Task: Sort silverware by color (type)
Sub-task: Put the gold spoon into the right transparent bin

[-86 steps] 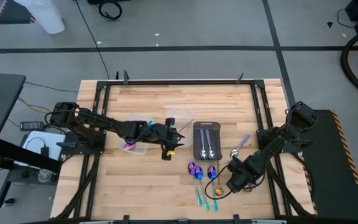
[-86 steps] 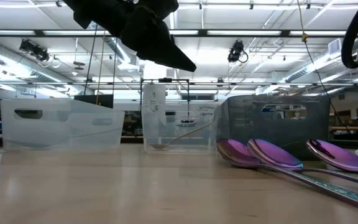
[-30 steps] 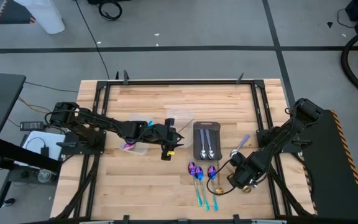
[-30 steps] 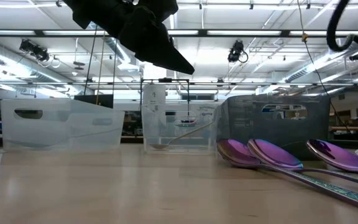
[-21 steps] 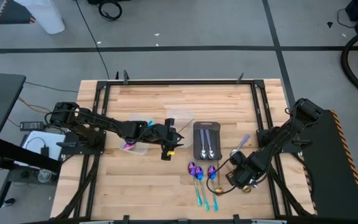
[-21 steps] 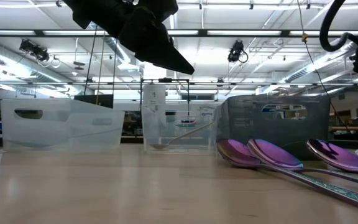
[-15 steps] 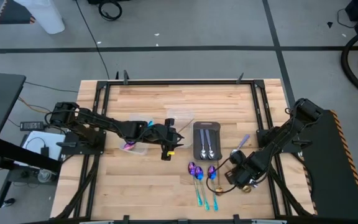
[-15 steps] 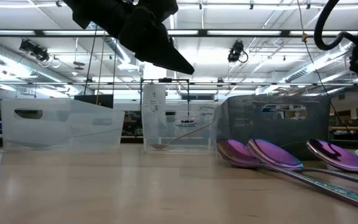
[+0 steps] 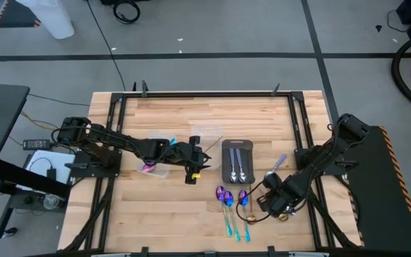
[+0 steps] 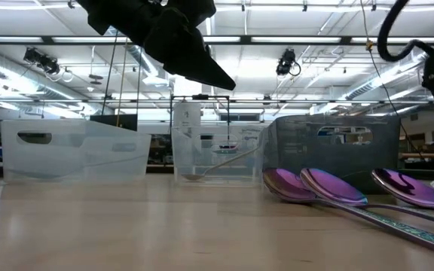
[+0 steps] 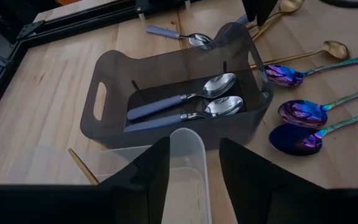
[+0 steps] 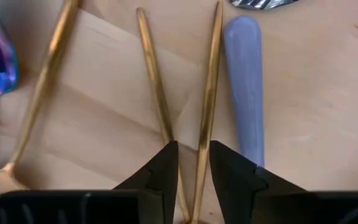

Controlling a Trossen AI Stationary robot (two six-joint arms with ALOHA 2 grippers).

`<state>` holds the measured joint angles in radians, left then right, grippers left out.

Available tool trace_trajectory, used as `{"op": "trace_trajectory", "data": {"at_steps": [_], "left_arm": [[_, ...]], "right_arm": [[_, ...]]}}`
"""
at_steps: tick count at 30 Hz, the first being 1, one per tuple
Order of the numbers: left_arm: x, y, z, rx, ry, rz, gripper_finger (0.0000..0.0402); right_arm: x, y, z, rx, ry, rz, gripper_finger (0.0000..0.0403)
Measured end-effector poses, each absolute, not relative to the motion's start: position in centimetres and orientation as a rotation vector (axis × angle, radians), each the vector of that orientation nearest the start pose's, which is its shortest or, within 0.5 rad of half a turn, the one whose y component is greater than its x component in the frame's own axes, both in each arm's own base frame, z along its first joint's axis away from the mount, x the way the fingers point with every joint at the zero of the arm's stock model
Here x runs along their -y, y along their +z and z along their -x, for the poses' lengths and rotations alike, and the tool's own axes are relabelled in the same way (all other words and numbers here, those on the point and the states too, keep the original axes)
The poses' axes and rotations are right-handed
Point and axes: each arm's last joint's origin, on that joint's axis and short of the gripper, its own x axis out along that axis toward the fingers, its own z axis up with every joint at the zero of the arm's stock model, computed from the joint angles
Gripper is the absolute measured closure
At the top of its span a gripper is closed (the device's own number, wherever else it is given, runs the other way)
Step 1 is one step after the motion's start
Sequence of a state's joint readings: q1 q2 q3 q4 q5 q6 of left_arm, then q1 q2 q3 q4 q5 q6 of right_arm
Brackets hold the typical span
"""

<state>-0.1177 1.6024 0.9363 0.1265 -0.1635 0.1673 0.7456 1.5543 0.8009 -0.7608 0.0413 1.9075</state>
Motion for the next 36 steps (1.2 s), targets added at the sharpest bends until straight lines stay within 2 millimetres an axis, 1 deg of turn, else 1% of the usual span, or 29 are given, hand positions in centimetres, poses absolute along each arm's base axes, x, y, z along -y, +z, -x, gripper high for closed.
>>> {"op": "trace_trajectory", "data": {"at_steps": [4, 11, 16, 19, 25, 31, 36], "left_arm": [[3.5, 21.4, -33.9, -0.538, 0.0, -0.239, 0.0253], [3.5, 21.4, -33.9, -0.538, 0.0, -0.239, 0.0253], [3.7, 21.3, -33.9, -0.541, 0.002, -0.216, 0.0253], [4.0, 21.3, -33.8, -0.549, -0.009, -0.219, 0.0253], [5.1, 20.9, -33.4, -0.593, -0.054, -0.233, 0.0253], [5.8, 20.6, -33.1, -0.627, -0.101, -0.221, 0.0253], [5.8, 20.5, -33.0, -0.634, -0.093, -0.191, 0.0253]], "right_arm": [[-16.4, 14.1, -17.9, -1.331, -0.868, -0.92, 0.0307], [-16.6, 13.6, -18.0, -1.365, -0.874, -0.904, 0.0308], [-16.7, 13.3, -18.1, -1.375, -0.866, -0.901, 0.0319], [-16.7, 13.3, -18.1, -1.373, -0.862, -0.903, 0.0337], [-16.7, 13.4, -18.2, -1.373, -0.849, -0.895, 0.0387], [-16.1, 13.7, -18.0, -1.385, -0.878, -0.874, 0.0387], [-15.4, 14.8, -17.6, -1.376, -0.874, -0.867, 0.0376]]}}
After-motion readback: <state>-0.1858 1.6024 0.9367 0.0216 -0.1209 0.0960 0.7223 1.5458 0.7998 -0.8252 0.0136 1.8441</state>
